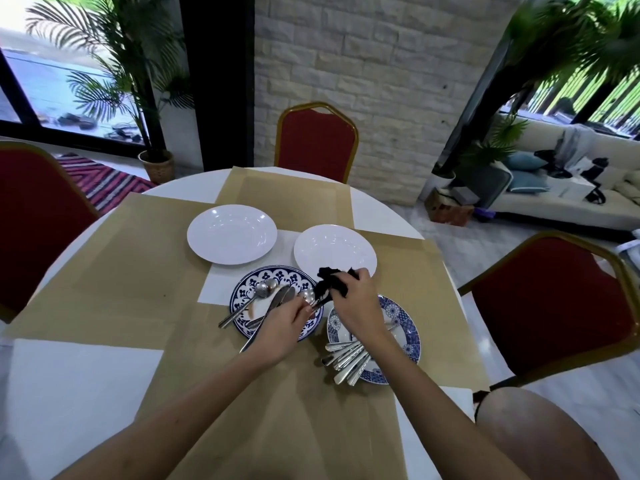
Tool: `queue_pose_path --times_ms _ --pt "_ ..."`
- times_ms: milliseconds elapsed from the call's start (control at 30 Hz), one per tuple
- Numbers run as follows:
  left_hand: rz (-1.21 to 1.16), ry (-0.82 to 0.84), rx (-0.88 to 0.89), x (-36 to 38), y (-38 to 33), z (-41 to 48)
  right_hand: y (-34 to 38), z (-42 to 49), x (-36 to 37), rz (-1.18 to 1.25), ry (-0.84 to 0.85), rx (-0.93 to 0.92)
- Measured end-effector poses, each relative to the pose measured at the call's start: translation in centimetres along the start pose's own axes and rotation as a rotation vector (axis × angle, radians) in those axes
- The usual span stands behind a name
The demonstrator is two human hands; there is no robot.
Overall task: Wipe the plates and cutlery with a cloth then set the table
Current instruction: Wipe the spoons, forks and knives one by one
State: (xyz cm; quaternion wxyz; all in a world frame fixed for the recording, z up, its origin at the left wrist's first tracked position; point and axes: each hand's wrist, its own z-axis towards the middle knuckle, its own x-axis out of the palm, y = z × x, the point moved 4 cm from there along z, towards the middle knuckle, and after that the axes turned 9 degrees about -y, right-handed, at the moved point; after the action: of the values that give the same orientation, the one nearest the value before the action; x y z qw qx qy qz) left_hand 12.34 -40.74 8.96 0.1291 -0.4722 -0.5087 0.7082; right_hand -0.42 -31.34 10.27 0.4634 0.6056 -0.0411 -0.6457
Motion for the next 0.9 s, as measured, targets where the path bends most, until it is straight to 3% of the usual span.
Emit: queue_pose_path --times_ms 133,233,333,500,667,767,833,900 --pt "-0.004 -0.005 0.025 0.0 -0.5 -0.6 -1.3 1.2 -1.6 -0.054 -0.068 0.16" --pt "-0.009 0.004 0.018 0.1 -0.9 -0.2 0.3 0.0 -1.8 -0.214 -0.024 -0.019" --pt "-0.016 0.008 0.011 0.4 -1.0 -0.4 0.6 -1.4 -1.0 -0.225 0.025 -0.126" --pt "-0.051 0.02 0.014 1.2 -0.8 -0.9 -1.0 0.1 -2.0 -0.232 -0.029 0.118" --pt "-0.043 0.011 0.033 0.7 -0.9 -0.2 0.8 -1.2 -1.4 -0.272 0.01 -0.153" --pt "-0.055 0.043 0.05 0.2 -0.2 0.0 -1.2 0.4 -2.1 -0.051 0.047 0.091" --pt "-0.033 0.038 0.064 -0.6 0.1 0.5 -2.3 1.0 -3.3 0.273 0.181 0.334" --pt "0.031 0.025 0.096 -1.8 0.4 1.1 -3.0 0.9 -4.4 0.438 0.327 0.436"
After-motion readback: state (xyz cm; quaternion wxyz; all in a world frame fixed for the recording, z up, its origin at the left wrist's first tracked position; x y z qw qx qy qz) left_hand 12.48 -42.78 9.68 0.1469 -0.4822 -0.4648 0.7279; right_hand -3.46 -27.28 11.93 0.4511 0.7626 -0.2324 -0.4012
